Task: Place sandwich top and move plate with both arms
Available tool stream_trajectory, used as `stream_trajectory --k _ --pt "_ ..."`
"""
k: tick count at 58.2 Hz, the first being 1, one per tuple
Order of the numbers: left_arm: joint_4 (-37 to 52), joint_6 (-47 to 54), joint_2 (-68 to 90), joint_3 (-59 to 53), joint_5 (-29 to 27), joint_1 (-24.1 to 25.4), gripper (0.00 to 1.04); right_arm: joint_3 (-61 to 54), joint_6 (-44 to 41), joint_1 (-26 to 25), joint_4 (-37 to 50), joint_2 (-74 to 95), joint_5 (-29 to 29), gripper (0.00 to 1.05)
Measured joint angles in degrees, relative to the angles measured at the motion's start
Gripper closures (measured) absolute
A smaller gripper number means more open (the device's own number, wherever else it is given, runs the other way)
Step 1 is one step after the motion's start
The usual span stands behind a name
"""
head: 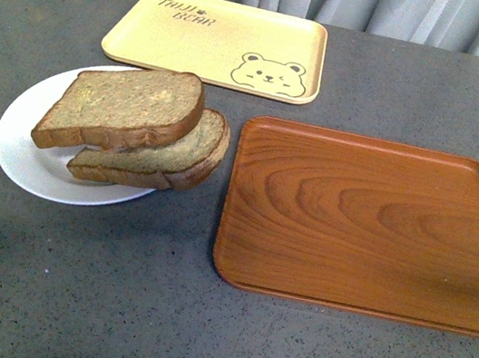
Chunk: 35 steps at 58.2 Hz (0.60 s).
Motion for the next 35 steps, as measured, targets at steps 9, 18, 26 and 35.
stream_trajectory --k 9,18,26,35 --pt "5.46 -1.99 5.51 1.16 0.98 1.51 0.09 0.00 0.00 -0.02 -1.31 -1.46 0.07 1.03" --pt "21.24 -5.03 21.53 2.58 2.45 3.32 0.09 0.02 -0.09 -0.04 -10.19 -8.20 0.04 1.00" --pt "36.83 -9.79 37.68 5.55 1.99 3.39 0.09 0.02 -0.09 -0.04 -12.13 -11.67 0.11 0.75" --pt "51.95 -15.23 58.18 12.00 -1.40 3.69 0.09 0.02 -0.09 -0.04 -12.20 -11.82 0.04 0.49"
